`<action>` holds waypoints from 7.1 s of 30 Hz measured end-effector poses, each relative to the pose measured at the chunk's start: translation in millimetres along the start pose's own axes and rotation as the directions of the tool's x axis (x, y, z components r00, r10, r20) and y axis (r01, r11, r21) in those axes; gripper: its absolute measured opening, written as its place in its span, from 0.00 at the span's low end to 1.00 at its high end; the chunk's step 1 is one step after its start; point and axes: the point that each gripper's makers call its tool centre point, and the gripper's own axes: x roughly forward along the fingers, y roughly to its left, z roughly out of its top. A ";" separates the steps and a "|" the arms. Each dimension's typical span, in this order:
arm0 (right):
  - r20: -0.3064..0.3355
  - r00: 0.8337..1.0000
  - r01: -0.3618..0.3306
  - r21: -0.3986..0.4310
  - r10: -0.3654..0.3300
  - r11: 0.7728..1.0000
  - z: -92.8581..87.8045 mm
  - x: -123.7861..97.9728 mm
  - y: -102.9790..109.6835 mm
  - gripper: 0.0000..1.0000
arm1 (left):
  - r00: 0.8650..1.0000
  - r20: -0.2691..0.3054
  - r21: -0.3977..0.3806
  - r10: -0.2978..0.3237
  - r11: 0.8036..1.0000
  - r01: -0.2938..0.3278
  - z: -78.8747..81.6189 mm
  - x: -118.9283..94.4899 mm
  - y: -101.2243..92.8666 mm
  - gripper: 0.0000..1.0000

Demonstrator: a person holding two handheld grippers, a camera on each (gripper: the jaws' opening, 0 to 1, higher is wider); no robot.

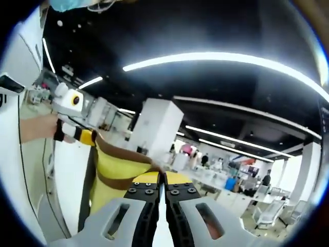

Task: Fold the garment on the visible template until the final outline fits inside the template.

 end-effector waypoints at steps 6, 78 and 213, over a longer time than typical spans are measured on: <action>-0.131 0.990 -0.037 0.062 0.045 0.997 -60.8 20.4 3.2 0.03 | 0.977 -0.199 -0.156 0.080 0.981 -0.112 -58.5 8.2 38.0 0.00; -0.611 0.751 0.005 0.386 0.252 0.922 -471.0 191.3 -1.4 0.03 | 0.760 -0.650 -0.497 0.027 0.741 -0.451 -408.7 141.6 275.3 0.00; -0.586 0.717 -0.069 0.481 0.379 0.874 -539.0 200.5 36.5 0.44 | 0.746 -0.665 -0.493 -0.030 0.767 -0.409 -465.5 136.4 281.7 0.32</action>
